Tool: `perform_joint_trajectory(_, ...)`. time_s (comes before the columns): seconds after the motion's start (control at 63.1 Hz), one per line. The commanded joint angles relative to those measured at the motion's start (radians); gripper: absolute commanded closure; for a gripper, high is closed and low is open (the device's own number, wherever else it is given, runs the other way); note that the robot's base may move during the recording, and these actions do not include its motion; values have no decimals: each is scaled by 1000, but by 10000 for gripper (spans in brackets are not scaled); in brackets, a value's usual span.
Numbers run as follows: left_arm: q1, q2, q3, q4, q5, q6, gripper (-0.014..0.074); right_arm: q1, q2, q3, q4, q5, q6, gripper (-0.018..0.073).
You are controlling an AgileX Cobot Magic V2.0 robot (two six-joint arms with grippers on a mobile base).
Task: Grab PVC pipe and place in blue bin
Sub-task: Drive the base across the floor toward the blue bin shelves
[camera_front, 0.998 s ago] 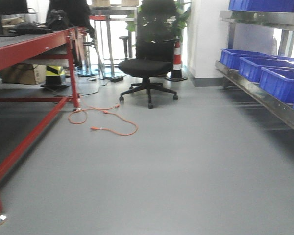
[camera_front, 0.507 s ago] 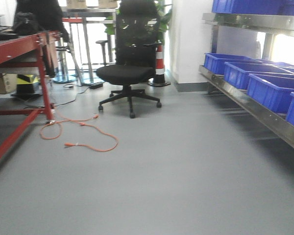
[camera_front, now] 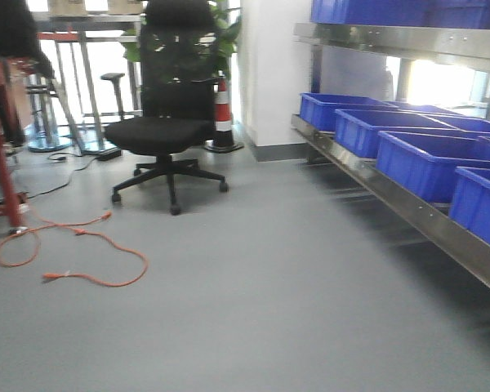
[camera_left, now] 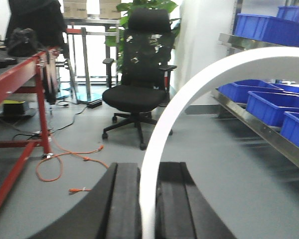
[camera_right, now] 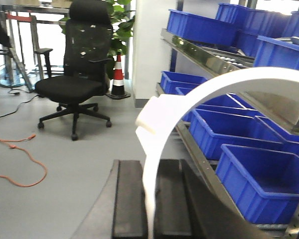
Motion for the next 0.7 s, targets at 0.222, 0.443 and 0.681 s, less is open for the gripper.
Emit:
perform_joint_trajectory(0.222, 0, -3, 1, -2, -26, 0, 707, -1, -2, 2, -7, -25, -3, 727)
perform_joint_trajectory(0.443, 0, -3, 1, -2, -26, 0, 707, -1, -2, 2, -7, -25, -3, 727)
perform_joint_trajectory(0.681, 0, -3, 1, -2, -26, 0, 707, -1, -2, 2, -7, -25, -3, 727)
